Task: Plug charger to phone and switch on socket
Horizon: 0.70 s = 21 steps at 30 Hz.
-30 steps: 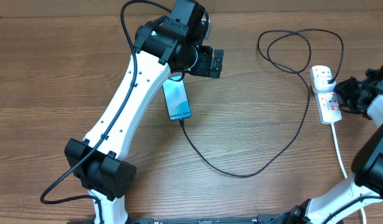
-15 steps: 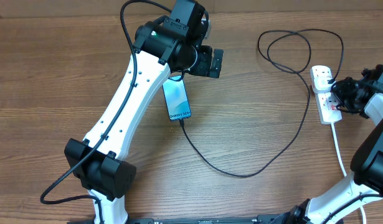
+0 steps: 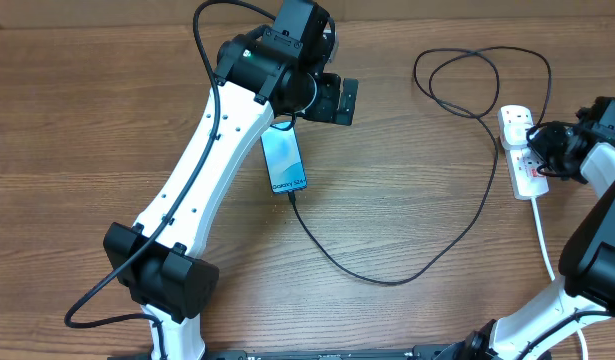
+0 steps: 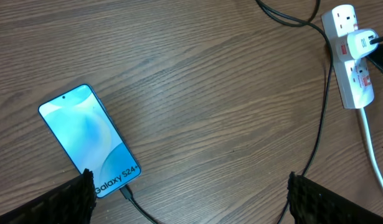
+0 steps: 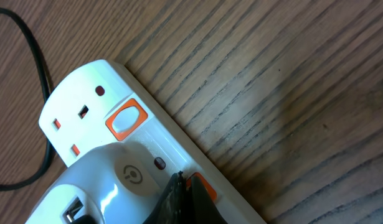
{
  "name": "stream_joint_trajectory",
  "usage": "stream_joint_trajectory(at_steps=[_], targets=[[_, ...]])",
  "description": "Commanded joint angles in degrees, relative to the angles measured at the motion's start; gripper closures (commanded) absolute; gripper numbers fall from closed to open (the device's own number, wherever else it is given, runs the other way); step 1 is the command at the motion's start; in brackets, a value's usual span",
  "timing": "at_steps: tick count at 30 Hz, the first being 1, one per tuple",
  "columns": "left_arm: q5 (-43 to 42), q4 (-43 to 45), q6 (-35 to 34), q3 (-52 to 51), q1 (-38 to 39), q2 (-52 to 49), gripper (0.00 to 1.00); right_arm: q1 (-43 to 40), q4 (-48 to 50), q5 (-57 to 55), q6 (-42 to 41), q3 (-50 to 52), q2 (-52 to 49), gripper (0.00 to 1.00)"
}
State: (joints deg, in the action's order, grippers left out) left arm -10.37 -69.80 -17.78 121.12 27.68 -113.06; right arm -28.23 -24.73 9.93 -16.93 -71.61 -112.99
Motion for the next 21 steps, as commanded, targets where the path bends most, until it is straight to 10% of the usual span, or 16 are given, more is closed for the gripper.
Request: stream_joint_trajectory(at_steps=[1, 21], targets=[[1.0, 0.2, 0.9, 0.5, 0.1, 0.3, 0.0, 6.0, -3.2, 8.2, -0.7, 1.9, -1.3, 0.96], [1.9, 0.2, 0.9, 0.5, 0.1, 0.3, 0.0, 6.7, -5.9, 12.7, -0.6, 1.6, -0.9, 0.96]])
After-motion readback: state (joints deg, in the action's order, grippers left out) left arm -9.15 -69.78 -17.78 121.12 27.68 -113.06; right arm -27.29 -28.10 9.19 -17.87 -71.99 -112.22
